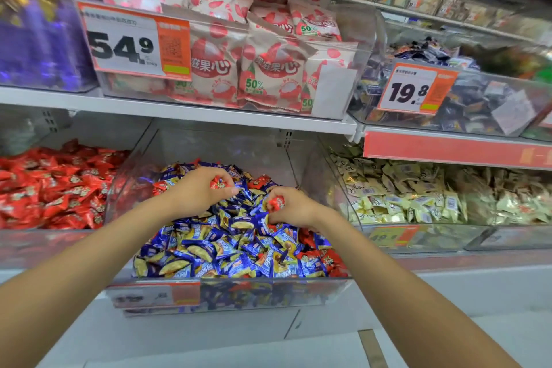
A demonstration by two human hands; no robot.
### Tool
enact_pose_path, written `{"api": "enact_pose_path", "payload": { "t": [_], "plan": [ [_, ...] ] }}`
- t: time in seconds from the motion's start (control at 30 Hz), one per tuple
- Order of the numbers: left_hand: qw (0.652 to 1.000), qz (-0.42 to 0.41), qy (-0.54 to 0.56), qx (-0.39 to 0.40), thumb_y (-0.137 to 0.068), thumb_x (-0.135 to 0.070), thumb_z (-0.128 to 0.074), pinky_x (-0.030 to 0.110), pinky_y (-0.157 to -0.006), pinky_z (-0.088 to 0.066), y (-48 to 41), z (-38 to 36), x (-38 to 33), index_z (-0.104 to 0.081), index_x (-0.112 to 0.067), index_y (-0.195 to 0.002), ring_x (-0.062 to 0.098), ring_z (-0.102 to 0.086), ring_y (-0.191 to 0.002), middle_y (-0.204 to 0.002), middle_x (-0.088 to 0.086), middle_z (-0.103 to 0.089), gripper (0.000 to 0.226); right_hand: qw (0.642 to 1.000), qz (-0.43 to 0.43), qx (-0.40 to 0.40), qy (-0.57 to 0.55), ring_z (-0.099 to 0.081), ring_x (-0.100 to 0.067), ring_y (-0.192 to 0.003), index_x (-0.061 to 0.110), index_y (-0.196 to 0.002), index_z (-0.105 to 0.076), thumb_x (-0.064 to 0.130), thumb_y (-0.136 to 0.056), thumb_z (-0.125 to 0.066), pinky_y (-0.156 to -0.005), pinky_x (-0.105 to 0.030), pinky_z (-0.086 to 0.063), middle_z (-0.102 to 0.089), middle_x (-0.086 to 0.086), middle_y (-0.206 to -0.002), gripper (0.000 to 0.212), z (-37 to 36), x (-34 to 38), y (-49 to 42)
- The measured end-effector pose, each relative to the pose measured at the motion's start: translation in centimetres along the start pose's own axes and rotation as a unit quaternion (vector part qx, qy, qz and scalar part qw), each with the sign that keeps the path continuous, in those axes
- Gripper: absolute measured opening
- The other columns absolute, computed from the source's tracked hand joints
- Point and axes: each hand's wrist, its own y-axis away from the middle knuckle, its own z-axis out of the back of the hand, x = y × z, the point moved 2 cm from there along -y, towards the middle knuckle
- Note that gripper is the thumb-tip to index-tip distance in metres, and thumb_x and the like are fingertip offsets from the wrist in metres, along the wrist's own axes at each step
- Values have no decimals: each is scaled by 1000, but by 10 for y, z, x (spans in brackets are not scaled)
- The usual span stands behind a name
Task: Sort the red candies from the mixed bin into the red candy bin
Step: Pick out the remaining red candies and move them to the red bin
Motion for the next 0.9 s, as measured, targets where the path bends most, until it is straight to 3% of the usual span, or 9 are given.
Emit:
{"api": "enact_pose_path", "payload": {
  "t": [0.13, 0.2, 0.27, 0.4, 0.47, 0.5, 0.63, 0.77, 0.9],
  "plan": [
    [999, 0, 17, -32, -92, -37, -56, 20, -61, -47, 1, 0, -12, -62, -26, -103, 11, -60, -67, -90, -15, -59, 17, 995, 29, -38, -91, -57, -9, -82, 12, -90, -60, 8, -83, -71, -73, -22, -45, -59, 2, -96, 13, 17, 7, 17],
    [998, -9, 28, -49, -95, -30, -53, 38, -64, -54, 0, -2, -15, -61, -27, -109, 19, -64, -70, -85, -15, -59, 17, 989, 43, -35, -138, -59, -6, -75, 12, -97, -62, 6, -84, -70, -76, -22, -47, -61, 0, -89, 16, 28, 13, 29],
    [998, -14, 38, -50, -97, -26, -50, 44, -62, -52, 0, -5, -19, -62, -29, -105, 32, -61, -68, -83, -6, -64, 14, 977, 50, -33, -203, -59, -14, -73, 10, -98, -63, 0, -84, -68, -73, -27, -53, -61, -4, -85, 17, 37, 18, 41],
    [998, -38, 51, -25, -97, -23, -51, 39, -65, -48, 0, -18, -35, -63, -23, -94, 23, -54, -59, -90, -12, -61, 12, 971, 38, -38, -235, -58, -14, -69, 10, -92, -63, -8, -87, -60, -62, -21, -54, -56, -6, -89, 19, 50, 19, 64],
    [998, -48, 35, -20, -95, -27, -54, 28, -74, -45, 0, -24, -43, -64, -19, -94, 0, -56, -70, -95, -18, -58, 13, 979, 36, -51, -194, -57, -15, -67, 11, -89, -62, -10, -88, -55, -58, -21, -52, -57, -7, -88, 23, 55, 15, 74],
    [998, -51, 32, -21, -93, -31, -56, 25, -77, -41, -3, -28, -44, -64, -19, -91, -2, -57, -82, -97, -17, -59, 14, 981, 34, -62, -181, -56, -17, -68, 12, -88, -62, -11, -88, -53, -56, -21, -51, -58, -7, -87, 24, 59, 13, 79],
    [997, -64, 34, 7, -84, -44, -64, 24, -79, -40, -14, -43, -59, -70, -19, -91, 3, -58, -91, -96, -11, -66, 26, 978, 36, -84, -185, -52, -17, -70, 11, -91, -62, -9, -89, -51, -56, -21, -49, -56, -5, -83, 23, 73, 6, 91],
    [987, -116, -59, 95, -83, -43, -67, 25, -85, -39, -18, -74, -86, -65, -22, -119, 6, -50, -100, -100, -11, -53, 41, 974, 44, -87, -205, -52, -15, -68, 11, -93, -62, -7, -90, -53, -57, -20, -50, -53, -5, -83, 19, 77, 4, 95],
    [981, -125, -75, 127, -82, -31, -72, 29, -80, -42, -22, -94, -79, -74, -19, -101, 14, -56, -93, -89, -11, -56, 23, 969, 42, -93, -225, -54, -14, -66, 9, -94, -63, -8, -89, -54, -59, -22, -52, -54, -4, -82, 19, 79, 3, 98]
  ]
}}
